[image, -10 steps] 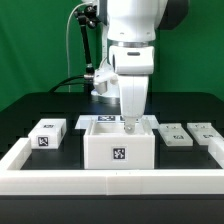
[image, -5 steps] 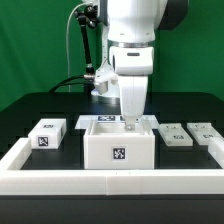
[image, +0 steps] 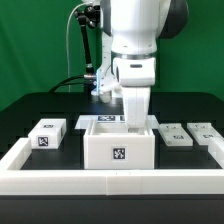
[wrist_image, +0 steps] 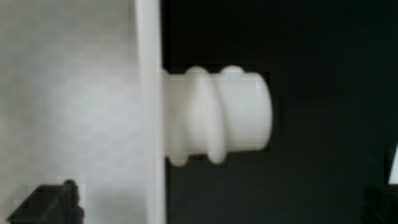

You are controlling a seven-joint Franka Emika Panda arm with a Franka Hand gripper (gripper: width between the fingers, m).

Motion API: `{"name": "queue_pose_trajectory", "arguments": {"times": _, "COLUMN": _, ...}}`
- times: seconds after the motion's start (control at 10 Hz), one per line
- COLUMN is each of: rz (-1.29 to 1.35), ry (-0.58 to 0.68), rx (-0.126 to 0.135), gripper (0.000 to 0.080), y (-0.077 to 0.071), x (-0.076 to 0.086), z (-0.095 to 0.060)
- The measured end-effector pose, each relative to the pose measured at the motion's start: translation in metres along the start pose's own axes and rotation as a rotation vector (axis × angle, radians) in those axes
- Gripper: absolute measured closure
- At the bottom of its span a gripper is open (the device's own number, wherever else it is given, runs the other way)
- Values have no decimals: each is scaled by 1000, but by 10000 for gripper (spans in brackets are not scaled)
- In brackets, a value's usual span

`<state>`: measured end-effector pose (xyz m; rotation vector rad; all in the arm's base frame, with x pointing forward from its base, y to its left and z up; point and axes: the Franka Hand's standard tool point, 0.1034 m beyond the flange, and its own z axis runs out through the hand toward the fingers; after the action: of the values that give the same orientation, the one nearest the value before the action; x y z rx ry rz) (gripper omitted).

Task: Assemble cabinet

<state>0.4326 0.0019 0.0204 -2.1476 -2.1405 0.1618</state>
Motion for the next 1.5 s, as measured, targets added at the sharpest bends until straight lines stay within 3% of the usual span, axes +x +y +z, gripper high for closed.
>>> {"name": "queue_pose_trajectory", "arguments": {"times": 0.1, "rz": 0, "ry": 1, "rx": -1, "gripper": 3, "y": 2, "x": 0, "z": 1}}
{"name": "queue_pose_trajectory", "arguments": {"times": 0.2, "rz": 0, "ry": 1, "rx": 0, "gripper": 134, "y": 3, "x": 1, "z": 1}}
{"name": "queue_pose_trajectory", "arguments": {"times": 0.3, "rz": 1, "ry": 1, "rx": -1, "gripper": 134, "y": 3, "x": 1, "z": 1}}
{"name": "queue_pose_trajectory", "arguments": {"times": 0.5, "rz": 1, "ry": 1, "rx": 0, "gripper": 411, "y": 2, "x": 1, "z": 1}}
{"name": "queue_pose_trajectory", "arguments": {"times": 0.6, "rz": 1, "ry": 1, "rx": 0, "gripper": 411, "y": 2, "x": 1, "z": 1}}
{"name": "queue_pose_trajectory", "arguments": {"times": 0.7, "rz": 1, "ry": 1, "rx": 0, "gripper": 593, "y": 2, "x": 1, "z": 1}}
{"name": "queue_pose_trajectory", "arguments": {"times": 0.8, "rz": 0, "ry": 1, "rx": -1, "gripper": 720, "y": 3, "x": 1, "z": 1}}
{"name": "queue_pose_trajectory", "arguments": {"times": 1.5, "rz": 1, "ry": 2, "rx": -10, "gripper": 749, "y": 5, "x": 0, "z": 0}}
